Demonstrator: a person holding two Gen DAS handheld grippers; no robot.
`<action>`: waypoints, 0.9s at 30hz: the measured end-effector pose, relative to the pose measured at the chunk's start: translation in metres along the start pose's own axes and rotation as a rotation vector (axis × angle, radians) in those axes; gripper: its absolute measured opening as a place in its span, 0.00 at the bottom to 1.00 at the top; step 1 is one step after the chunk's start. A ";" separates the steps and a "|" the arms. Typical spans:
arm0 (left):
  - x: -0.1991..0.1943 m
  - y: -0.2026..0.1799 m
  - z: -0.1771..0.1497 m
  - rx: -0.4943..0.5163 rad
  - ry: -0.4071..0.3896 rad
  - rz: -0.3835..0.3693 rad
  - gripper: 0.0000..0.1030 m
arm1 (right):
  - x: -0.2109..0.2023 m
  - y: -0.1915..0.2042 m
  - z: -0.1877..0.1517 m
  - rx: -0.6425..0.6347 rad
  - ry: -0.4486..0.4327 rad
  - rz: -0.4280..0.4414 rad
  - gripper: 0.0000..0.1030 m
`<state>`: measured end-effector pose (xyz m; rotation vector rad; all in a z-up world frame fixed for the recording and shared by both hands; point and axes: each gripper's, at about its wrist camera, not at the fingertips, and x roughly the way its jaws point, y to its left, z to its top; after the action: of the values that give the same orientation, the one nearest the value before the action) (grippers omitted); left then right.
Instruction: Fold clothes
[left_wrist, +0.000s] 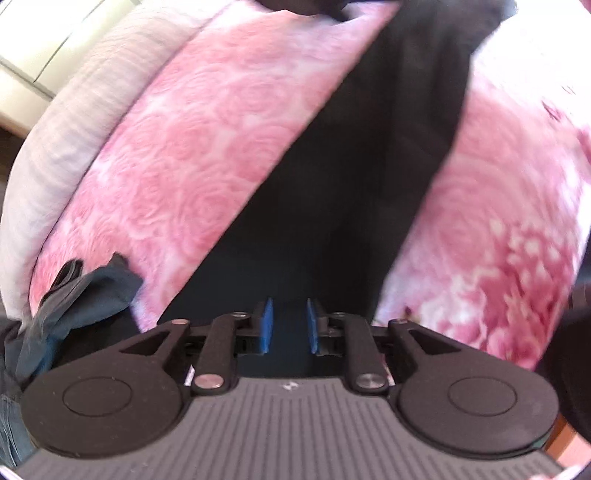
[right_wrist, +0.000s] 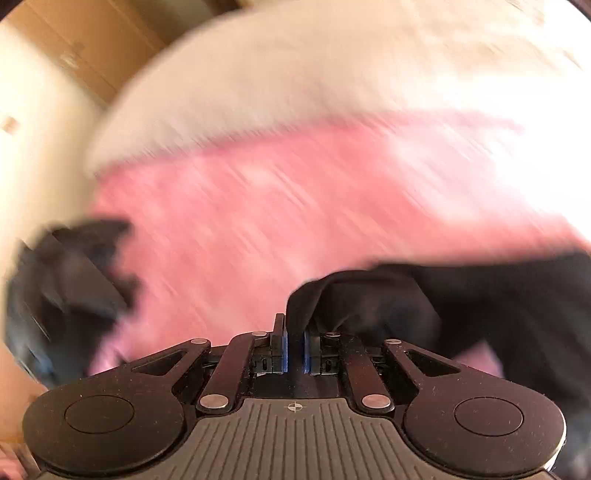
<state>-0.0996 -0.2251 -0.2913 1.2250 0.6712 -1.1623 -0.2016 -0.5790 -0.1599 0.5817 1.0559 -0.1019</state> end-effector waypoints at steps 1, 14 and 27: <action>0.000 0.005 -0.001 -0.021 -0.002 -0.002 0.23 | 0.015 0.011 0.020 -0.005 -0.029 0.029 0.08; 0.030 0.105 0.038 -0.236 -0.118 -0.018 0.38 | 0.067 -0.015 -0.014 -0.064 0.101 -0.187 0.70; 0.106 0.179 0.186 -0.063 -0.225 -0.007 0.44 | 0.043 -0.053 -0.093 -0.230 0.067 -0.425 0.70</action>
<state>0.0679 -0.4473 -0.2719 1.0216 0.5390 -1.2536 -0.2719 -0.5698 -0.2506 0.1476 1.2251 -0.3302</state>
